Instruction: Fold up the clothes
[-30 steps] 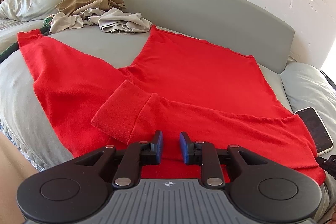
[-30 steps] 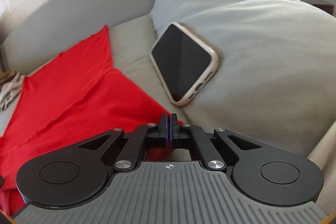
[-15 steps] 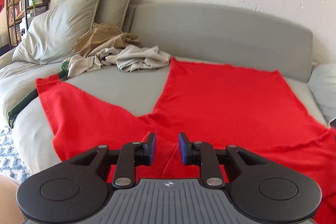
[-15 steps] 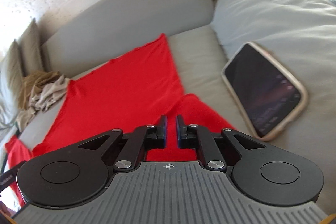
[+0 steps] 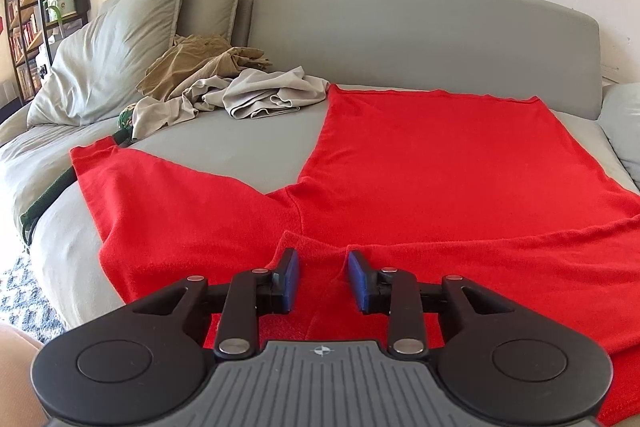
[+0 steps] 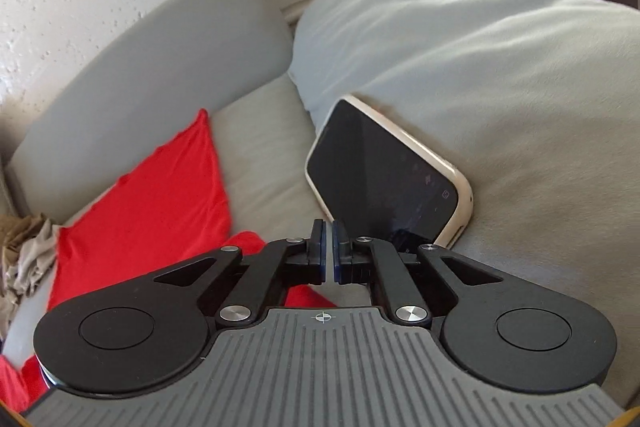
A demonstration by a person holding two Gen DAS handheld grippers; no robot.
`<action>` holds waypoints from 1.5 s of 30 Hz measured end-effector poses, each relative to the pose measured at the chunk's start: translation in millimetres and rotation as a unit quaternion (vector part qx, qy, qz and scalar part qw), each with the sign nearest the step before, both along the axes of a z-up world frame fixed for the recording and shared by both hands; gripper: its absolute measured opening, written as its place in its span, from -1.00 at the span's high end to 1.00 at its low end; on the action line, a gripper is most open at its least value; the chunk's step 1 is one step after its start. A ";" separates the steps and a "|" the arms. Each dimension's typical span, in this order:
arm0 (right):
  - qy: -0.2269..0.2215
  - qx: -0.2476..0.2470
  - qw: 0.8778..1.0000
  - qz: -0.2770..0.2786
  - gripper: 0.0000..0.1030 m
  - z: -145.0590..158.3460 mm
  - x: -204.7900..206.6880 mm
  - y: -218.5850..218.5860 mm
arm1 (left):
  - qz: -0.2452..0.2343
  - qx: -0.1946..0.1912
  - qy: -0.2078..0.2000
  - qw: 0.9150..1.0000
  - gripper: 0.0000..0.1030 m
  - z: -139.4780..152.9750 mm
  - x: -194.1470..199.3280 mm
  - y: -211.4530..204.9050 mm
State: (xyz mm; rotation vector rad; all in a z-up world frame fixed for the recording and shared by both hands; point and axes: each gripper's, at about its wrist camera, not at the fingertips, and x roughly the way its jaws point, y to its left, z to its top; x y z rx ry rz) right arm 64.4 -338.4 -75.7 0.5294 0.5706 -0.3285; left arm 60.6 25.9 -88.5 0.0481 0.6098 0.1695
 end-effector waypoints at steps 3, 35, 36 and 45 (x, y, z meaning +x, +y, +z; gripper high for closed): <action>0.024 -0.010 0.998 0.057 0.80 13.1 -9.9 18.6 | -0.001 0.005 -0.001 1.000 0.40 -0.3 -0.5 -0.9; 0.131 -0.009 0.962 0.240 -0.12 62.4 -95.5 83.1 | -0.020 -0.103 -0.006 0.994 0.23 39.1 -25.4 33.3; 0.108 -0.002 0.967 0.231 -0.21 69.9 -95.4 81.7 | -0.014 -0.150 -0.006 0.989 0.19 47.8 -26.1 48.2; 0.014 0.057 0.976 0.212 -0.30 107.8 -62.0 88.8 | 0.187 -0.479 -0.026 0.857 -0.01 59.3 -9.9 254.8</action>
